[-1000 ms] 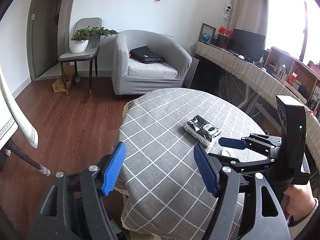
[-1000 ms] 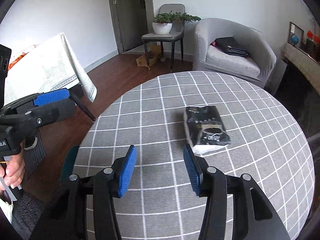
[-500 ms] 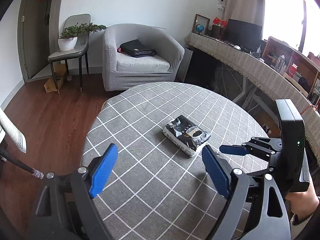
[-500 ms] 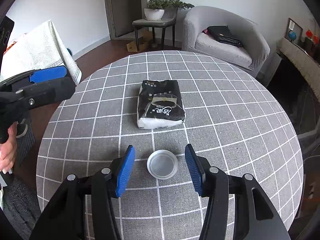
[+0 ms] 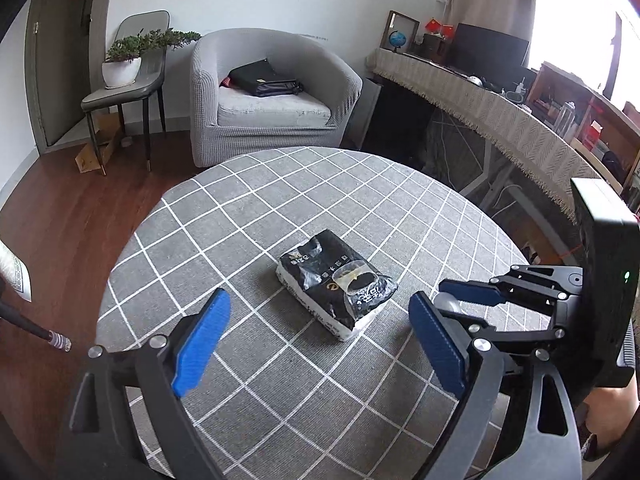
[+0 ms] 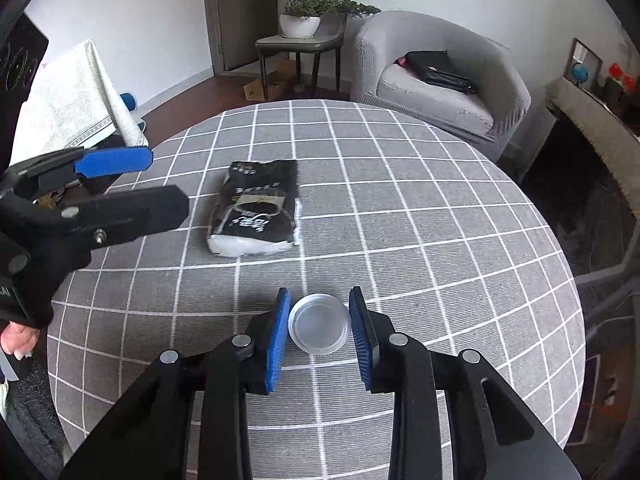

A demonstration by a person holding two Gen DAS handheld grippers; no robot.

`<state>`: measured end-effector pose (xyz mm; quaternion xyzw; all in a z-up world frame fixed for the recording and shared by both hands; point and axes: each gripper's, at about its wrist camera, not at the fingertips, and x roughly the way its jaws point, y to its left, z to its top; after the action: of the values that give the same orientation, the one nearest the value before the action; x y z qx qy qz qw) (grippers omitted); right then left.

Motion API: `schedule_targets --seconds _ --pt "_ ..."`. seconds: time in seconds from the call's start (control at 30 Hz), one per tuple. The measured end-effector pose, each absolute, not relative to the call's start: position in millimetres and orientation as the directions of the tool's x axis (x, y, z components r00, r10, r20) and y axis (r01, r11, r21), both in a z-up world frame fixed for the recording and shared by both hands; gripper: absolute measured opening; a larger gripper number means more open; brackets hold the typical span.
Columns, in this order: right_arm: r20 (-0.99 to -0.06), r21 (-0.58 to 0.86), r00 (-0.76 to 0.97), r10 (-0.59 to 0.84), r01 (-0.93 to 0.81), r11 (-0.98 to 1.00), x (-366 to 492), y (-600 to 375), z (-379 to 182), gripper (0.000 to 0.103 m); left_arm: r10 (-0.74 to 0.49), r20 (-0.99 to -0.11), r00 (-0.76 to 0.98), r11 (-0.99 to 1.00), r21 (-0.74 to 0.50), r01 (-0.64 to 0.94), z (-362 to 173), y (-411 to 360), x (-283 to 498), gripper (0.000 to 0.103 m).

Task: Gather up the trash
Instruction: 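Grasp the black snack bag with the left tool while the right tool grasps the white lid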

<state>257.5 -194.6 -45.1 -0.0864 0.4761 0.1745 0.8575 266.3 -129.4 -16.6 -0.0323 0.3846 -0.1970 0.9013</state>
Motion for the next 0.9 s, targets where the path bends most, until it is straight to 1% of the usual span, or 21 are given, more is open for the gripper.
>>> schedule_targets --seconds 0.27,0.43,0.53,0.63,0.77,0.9 --pt "-0.808 0.081 0.544 0.226 -0.277 0.957 261.4 -236.2 -32.7 0.03 -0.355 -0.716 0.601 0.928 -0.194 0.317 -27.7 -153.6 279.5 0.092" --pt "-0.794 0.102 0.56 0.237 -0.261 0.96 256.5 -245.8 -31.5 0.03 -0.307 -0.748 0.588 0.945 -0.166 0.283 -34.6 -167.9 290.9 0.092" --pt "-0.795 0.108 0.557 0.24 -0.259 0.96 254.2 -253.5 -34.1 0.03 -0.284 -0.77 0.571 0.954 -0.17 0.245 -39.3 -170.8 299.3 0.092" --pt "-0.797 0.123 0.552 0.246 -0.25 0.96 252.2 -260.9 -35.7 0.03 -0.261 -0.77 0.583 0.961 -0.147 0.236 -38.1 -175.4 302.1 0.092" --pt "-0.79 0.136 0.557 0.256 -0.247 0.959 249.2 -266.9 -34.2 0.03 -0.262 -0.773 0.578 0.961 -0.151 0.233 -37.7 -184.2 305.7 0.092" --pt "-0.791 0.146 0.552 0.262 -0.246 0.958 249.3 -271.6 -34.4 0.03 -0.223 -0.782 0.581 0.963 -0.084 0.257 -43.0 -199.0 306.4 0.091"
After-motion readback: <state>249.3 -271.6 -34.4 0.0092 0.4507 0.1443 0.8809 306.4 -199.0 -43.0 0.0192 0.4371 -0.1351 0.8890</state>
